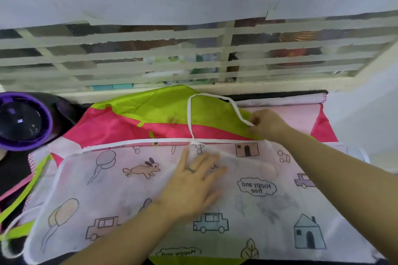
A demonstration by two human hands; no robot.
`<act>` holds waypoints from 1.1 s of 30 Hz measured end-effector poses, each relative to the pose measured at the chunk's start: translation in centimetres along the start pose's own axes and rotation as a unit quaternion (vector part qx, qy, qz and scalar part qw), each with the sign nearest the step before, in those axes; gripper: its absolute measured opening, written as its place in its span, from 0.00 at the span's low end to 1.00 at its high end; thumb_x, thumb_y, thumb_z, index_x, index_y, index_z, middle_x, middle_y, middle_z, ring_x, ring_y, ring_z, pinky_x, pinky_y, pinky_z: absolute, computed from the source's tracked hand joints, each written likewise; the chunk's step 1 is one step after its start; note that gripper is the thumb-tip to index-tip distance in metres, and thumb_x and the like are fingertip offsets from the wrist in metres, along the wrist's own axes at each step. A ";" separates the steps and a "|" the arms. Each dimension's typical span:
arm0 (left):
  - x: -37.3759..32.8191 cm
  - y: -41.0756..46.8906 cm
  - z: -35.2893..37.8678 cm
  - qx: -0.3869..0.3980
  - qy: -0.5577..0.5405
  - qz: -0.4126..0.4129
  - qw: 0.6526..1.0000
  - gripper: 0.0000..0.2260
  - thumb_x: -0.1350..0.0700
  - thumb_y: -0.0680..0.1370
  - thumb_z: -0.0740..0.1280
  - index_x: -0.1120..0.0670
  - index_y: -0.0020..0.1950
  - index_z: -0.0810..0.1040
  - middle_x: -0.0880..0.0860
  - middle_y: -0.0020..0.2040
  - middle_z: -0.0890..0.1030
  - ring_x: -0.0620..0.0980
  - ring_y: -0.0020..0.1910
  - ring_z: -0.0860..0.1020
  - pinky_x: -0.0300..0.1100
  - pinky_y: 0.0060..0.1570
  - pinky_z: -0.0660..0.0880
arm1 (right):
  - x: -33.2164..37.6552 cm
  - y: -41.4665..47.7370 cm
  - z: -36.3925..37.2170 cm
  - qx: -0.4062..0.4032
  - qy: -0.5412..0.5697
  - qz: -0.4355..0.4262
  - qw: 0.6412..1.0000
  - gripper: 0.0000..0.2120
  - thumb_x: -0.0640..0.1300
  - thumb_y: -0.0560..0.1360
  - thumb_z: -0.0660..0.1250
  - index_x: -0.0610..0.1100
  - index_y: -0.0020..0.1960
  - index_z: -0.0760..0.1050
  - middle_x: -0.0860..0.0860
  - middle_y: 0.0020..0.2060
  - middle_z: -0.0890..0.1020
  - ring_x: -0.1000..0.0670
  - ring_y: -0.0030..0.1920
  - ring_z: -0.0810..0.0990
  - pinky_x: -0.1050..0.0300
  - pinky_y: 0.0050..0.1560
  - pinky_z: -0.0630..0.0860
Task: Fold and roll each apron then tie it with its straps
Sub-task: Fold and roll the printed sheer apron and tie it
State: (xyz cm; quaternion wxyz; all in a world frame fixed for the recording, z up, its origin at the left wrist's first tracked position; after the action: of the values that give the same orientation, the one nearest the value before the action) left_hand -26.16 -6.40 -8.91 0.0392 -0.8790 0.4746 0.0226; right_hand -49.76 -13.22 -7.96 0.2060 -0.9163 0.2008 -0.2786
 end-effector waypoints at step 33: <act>8.5 -2.7 -3.1 0.058 -0.110 -0.149 0.981 0.06 0.52 0.82 0.56 0.51 0.52 0.71 0.48 0.52 0.76 0.51 0.56 0.74 0.41 0.57 0.61 | 9.3 -5.3 9.5 0.267 -0.063 -0.294 0.916 0.06 0.44 0.76 0.65 0.42 0.44 0.71 0.49 0.41 0.72 0.50 0.43 0.69 0.54 0.44 0.66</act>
State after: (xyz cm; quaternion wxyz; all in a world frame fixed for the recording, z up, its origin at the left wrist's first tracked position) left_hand -19.25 -12.31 -6.40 0.1453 -0.9284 0.3312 0.0853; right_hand -35.64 -10.81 -8.63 0.3640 -0.8605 -0.1726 -0.3118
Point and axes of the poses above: each hand's wrist, its own y-axis towards the middle knuckle, its own z-axis out of the palm, x = y × z, the point moved 4 cm from there along y, towards the middle knuckle
